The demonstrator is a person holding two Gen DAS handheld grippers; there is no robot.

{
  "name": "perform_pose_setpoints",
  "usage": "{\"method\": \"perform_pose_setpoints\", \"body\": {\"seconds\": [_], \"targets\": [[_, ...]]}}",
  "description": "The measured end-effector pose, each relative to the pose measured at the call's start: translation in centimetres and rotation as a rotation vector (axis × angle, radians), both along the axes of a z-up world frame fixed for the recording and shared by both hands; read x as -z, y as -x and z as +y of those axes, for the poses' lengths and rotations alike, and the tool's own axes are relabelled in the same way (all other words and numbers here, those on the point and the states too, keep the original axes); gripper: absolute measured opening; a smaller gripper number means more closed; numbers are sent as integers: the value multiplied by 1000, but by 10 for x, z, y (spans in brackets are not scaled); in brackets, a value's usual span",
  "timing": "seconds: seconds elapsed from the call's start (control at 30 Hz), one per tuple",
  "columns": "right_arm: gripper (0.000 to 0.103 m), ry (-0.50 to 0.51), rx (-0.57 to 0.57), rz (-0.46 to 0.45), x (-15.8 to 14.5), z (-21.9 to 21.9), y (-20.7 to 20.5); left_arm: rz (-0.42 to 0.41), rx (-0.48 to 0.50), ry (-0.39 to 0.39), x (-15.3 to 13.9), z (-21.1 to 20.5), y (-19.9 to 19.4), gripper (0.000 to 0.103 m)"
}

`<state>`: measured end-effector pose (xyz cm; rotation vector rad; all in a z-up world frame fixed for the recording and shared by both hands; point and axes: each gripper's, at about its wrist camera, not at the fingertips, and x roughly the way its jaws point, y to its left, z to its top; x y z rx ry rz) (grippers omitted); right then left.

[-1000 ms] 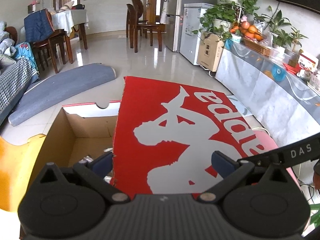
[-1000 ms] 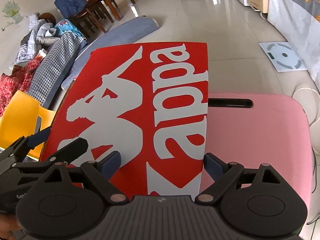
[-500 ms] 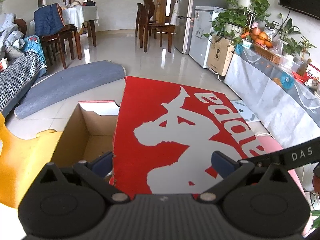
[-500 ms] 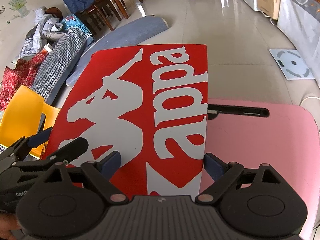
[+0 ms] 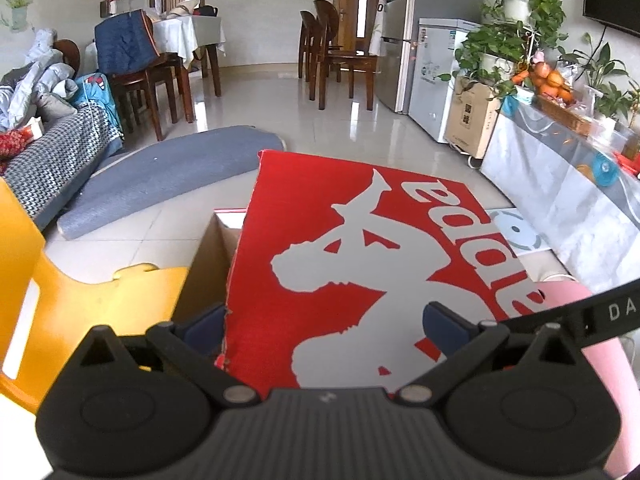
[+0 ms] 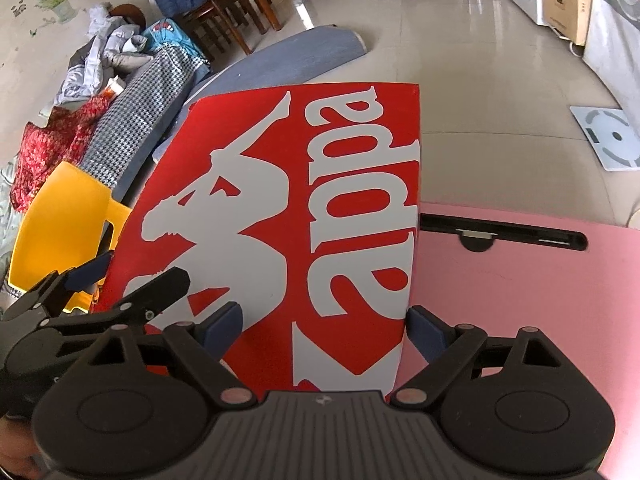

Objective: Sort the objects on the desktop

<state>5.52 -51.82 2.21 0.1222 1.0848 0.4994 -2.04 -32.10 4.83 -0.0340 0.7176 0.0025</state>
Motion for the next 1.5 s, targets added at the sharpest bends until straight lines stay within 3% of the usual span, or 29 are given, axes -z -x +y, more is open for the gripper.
{"method": "perform_pose_setpoints", "body": {"seconds": [0.53, 1.33, 1.5], "targets": [[89, 36, -55, -7, -7, 54, -1, 33, -53, 36, 0, 56, -14, 102], [89, 134, -104, -34, -5, 92, 3, 112, -82, 108, 41, 97, -28, 102], [89, 164, -121, -58, -7, 97, 7, 107, -62, 93, 46, 101, -30, 102]]}}
